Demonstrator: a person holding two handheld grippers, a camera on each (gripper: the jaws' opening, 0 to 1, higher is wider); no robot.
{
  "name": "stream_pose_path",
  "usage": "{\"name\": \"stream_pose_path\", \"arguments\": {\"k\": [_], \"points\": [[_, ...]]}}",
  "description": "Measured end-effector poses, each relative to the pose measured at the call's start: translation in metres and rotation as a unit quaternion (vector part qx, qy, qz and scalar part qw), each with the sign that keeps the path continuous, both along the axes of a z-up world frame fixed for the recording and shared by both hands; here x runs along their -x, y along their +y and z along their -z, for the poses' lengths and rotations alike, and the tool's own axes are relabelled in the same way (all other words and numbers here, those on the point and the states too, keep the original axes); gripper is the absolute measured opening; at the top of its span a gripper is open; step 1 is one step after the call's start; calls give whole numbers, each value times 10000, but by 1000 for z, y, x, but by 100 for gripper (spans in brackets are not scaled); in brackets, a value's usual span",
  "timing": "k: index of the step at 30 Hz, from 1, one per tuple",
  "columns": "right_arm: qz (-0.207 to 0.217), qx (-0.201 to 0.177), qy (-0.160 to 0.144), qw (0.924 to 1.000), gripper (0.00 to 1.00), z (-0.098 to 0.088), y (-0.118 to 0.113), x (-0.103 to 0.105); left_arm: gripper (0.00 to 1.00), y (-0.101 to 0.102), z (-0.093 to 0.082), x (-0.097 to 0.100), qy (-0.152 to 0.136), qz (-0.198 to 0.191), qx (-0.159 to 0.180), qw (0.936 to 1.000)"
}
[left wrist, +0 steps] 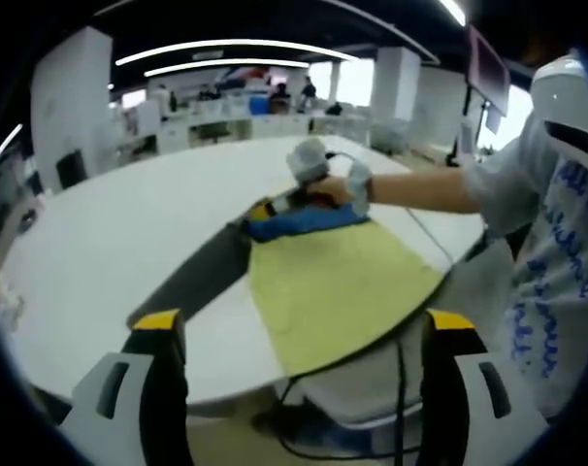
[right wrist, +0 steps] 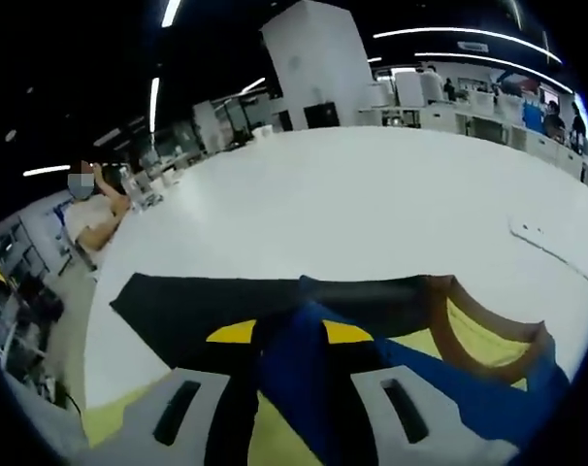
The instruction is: Fold the garment on the visible template until the final outline fits inside the template.
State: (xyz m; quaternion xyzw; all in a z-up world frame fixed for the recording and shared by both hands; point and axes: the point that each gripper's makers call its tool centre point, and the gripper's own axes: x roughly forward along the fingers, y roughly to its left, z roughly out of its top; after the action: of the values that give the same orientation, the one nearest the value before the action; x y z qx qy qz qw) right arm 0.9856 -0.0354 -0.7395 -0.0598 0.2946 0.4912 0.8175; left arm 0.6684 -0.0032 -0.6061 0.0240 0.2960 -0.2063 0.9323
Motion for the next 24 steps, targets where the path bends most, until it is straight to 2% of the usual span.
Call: {"name": "stream_pose_path", "arguments": {"k": [3,10,17,19,24], "points": [[-36,-7,-49,10000,34,-1,1,-3,97,-1,-1,0,-23,7,-12,10000],[-183,-58,-190,9996,46,-9,0,4,97,-1,-7,-1,-119,-23,-38,9999],[-260,-140,-121,9995,66,-13,-3,14,97,-4,-10,1,-142,-13,-48,9999],[-233,-139,-169,9995,76,-16,-5,15,97,-4,-10,1,-153,-19,-67,9999],[-186,-75,-275,9994,88,-21,-13,18,97,-5,-11,2,-164,-19,-84,9998]]}}
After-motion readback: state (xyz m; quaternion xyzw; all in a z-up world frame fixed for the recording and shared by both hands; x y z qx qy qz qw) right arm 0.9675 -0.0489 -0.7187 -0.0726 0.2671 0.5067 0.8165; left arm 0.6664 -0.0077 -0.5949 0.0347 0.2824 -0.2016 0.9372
